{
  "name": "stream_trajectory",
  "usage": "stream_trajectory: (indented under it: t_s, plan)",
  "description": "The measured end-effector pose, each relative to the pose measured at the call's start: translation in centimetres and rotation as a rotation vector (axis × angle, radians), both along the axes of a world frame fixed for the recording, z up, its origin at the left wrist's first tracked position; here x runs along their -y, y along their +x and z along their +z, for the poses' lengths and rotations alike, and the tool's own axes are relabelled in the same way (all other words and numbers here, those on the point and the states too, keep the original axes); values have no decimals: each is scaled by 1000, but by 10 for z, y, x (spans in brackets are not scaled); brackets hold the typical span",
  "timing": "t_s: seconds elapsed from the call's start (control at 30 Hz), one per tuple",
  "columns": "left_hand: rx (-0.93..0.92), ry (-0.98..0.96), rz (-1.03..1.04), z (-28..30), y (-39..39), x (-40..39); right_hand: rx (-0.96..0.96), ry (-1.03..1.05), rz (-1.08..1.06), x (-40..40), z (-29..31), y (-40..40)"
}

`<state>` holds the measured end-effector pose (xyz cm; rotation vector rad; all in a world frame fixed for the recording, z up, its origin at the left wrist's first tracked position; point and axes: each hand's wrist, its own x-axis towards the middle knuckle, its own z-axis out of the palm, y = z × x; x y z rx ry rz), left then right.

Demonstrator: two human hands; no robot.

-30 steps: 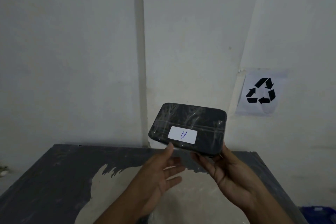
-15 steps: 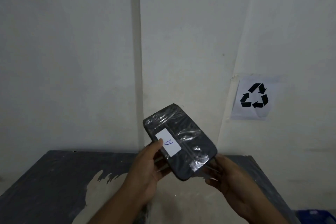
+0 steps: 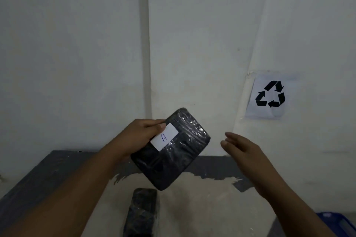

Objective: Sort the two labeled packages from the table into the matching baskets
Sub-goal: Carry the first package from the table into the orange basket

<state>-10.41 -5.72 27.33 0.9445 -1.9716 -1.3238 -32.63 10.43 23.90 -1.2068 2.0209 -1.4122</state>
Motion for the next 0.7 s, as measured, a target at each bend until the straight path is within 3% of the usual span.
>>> stream_trajectory:
  t_s: [0.13,0.37,0.5,0.6,0.7]
  plan:
    - [191,-79,-126,10,-6,2,39,61,147,12,1,5]
    - [339,-165,-241,18,-15,7,185,27,443,30,-8,16]
    - [258,-338,-71,8,-13,19,240,-44,400,37,-13,17]
    - [62,-344,147,-2,-4,27,332,-83,344,43,-18,15]
    - [0,-315,299,-16,9,35,468,-113,271,47,-23,12]
